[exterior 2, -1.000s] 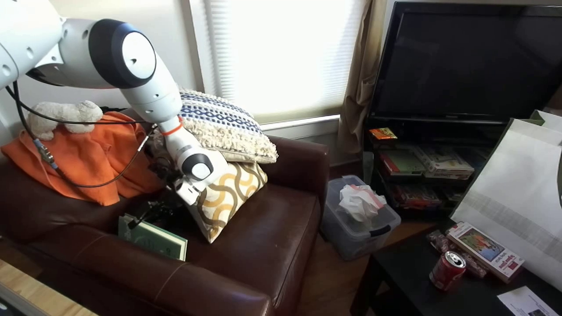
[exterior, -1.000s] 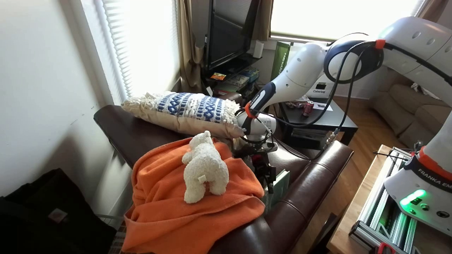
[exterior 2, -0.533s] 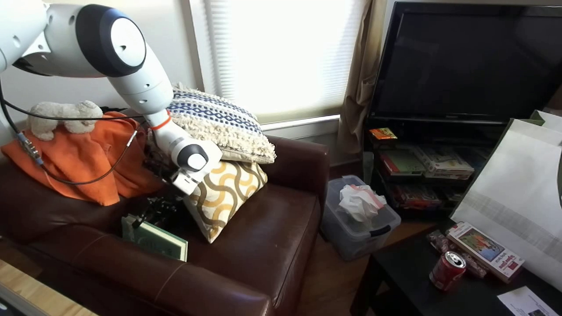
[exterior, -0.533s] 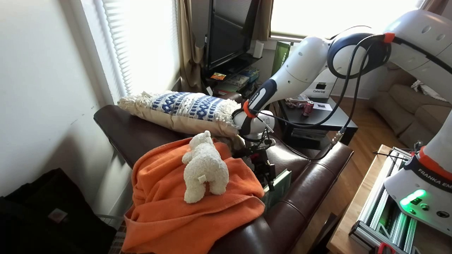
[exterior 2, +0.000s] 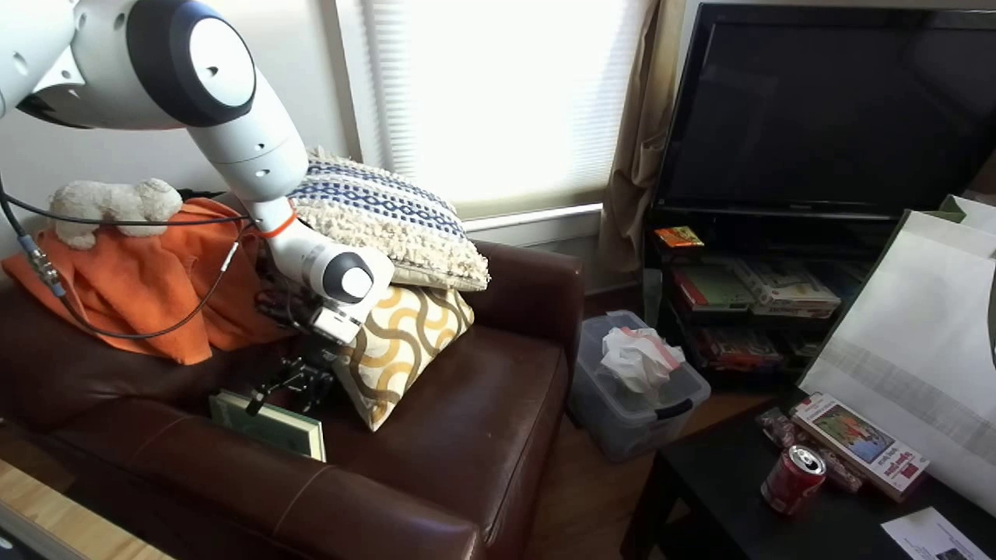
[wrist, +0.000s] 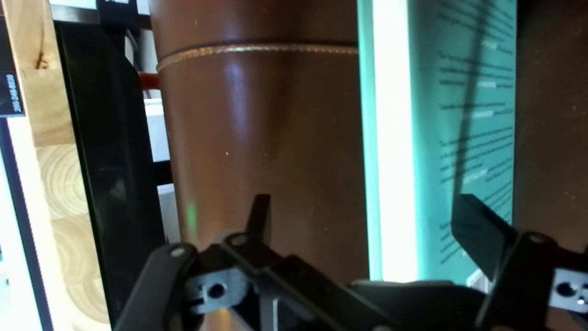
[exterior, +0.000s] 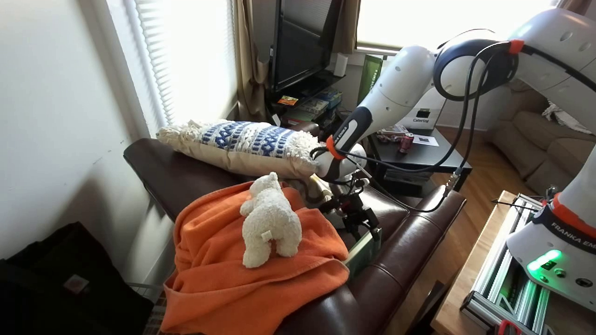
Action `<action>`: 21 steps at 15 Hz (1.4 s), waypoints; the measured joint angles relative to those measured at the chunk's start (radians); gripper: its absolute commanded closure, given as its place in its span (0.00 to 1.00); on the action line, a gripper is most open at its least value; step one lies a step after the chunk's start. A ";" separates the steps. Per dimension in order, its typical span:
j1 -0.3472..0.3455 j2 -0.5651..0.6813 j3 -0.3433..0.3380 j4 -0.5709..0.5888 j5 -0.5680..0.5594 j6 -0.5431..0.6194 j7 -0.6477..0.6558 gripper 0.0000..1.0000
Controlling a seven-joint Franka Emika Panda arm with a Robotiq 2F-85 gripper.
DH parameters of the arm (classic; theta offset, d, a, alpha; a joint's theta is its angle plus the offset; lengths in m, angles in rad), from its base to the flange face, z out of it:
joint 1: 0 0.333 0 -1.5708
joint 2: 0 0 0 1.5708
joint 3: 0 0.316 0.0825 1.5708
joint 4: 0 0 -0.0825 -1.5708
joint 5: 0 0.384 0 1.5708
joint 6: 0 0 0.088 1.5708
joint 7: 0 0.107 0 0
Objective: Pick up the book and put it on top of the stacked pillows
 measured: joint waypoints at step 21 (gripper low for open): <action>0.113 -0.011 -0.013 -0.062 -0.320 0.368 0.080 0.83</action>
